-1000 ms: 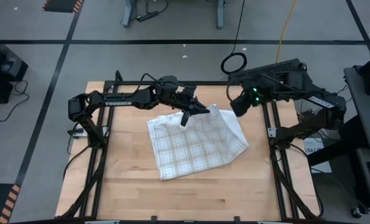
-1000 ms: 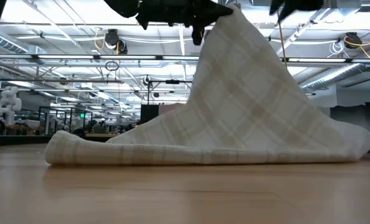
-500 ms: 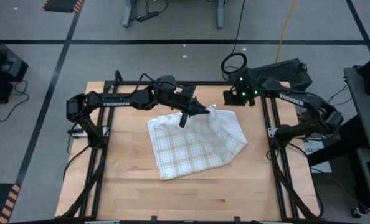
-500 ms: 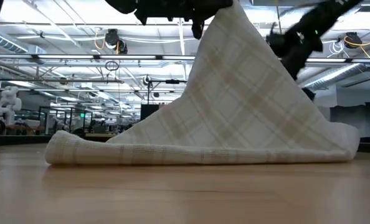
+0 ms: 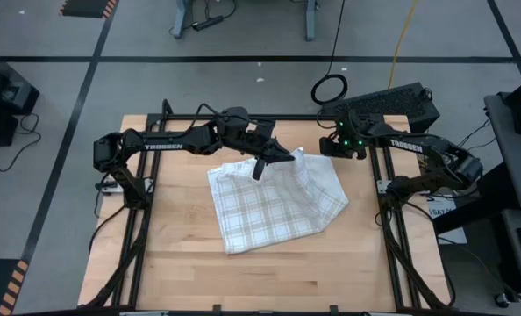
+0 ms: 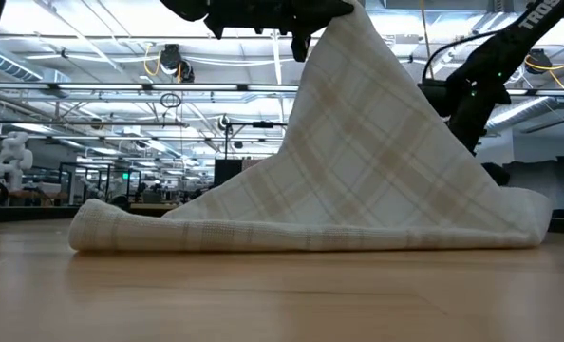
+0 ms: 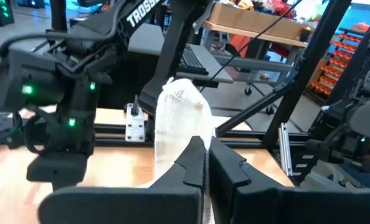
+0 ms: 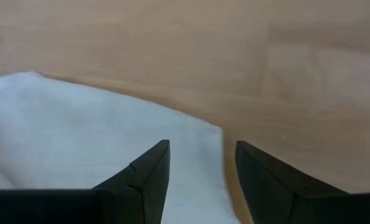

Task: Roll towel
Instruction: Roll the towel

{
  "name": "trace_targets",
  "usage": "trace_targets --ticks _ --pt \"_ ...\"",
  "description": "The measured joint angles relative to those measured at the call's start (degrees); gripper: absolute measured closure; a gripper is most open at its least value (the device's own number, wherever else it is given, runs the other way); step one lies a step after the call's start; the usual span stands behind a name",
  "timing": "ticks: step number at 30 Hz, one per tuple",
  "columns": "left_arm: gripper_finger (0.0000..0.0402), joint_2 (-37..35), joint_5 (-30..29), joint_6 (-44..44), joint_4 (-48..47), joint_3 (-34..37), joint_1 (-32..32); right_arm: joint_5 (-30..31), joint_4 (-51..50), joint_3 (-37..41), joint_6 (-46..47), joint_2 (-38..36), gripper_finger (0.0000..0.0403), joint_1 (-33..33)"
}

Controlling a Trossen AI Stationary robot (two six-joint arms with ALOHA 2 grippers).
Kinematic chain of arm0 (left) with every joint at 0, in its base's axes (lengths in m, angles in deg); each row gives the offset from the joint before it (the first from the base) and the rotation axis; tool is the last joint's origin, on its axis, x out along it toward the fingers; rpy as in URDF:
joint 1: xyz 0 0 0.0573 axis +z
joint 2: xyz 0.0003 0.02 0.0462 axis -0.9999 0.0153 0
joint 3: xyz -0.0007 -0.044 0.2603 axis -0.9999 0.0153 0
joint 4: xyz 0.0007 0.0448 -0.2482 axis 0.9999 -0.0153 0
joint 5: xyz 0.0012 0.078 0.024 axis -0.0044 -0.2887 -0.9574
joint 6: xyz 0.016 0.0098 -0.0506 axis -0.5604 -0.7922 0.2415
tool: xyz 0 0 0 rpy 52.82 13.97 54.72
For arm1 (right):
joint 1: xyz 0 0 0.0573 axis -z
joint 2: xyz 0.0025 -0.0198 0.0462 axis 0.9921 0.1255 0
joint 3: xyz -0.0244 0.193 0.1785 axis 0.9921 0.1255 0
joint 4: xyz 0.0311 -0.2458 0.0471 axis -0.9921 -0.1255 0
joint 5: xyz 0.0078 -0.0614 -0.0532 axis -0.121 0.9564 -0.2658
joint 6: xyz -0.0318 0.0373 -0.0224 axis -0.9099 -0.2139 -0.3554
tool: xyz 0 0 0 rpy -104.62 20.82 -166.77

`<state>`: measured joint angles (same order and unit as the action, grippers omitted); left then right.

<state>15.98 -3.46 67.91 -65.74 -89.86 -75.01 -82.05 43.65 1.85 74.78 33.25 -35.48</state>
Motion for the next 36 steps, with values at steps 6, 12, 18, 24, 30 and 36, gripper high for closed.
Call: trace_targets --ticks 6,12,18,24,30,36 --pt "0.0394 0.00 -0.02 0.01 0.02 0.00 0.00 -1.09 5.02 3.04 2.71 2.51 0.0232 0.04" --pt "0.0393 0.00 -0.04 0.02 0.03 0.00 0.00 -4.34 17.73 5.02 7.89 5.40 0.0232 0.03" --pt "0.0393 0.00 -0.07 0.04 0.07 0.00 0.00 -8.95 28.71 5.11 11.76 7.54 0.0232 0.04" --pt "0.0393 0.02 -0.07 0.60 0.07 0.00 0.00 -11.66 41.15 5.09 9.55 7.21 0.0232 -0.01" --pt "0.0393 0.02 -0.07 1.50 0.07 0.00 0.00 -8.33 35.60 5.03 8.56 7.04 0.0232 0.10" --pt "0.0393 0.02 -0.07 2.20 0.07 -0.02 0.00 -3.64 29.08 5.07 7.53 7.07 0.0232 0.13"
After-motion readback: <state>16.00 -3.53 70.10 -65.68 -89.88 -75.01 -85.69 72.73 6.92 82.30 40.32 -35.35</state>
